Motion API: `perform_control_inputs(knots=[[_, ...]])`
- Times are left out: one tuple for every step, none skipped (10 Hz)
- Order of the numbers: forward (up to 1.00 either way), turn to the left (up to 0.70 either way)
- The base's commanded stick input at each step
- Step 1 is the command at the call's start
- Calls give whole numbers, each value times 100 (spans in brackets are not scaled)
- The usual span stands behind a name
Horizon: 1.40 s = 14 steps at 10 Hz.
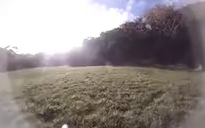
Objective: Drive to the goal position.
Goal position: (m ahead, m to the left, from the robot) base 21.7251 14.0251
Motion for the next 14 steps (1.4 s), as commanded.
perform_control_inputs(knots=[[70, 14], [70, 14], [70, 14], [70, 14], [70, 14], [70, 14], [70, 14], [70, 14], [70, 14], [70, 14], [70, 14], [70, 14], [70, 14], [70, 14]])
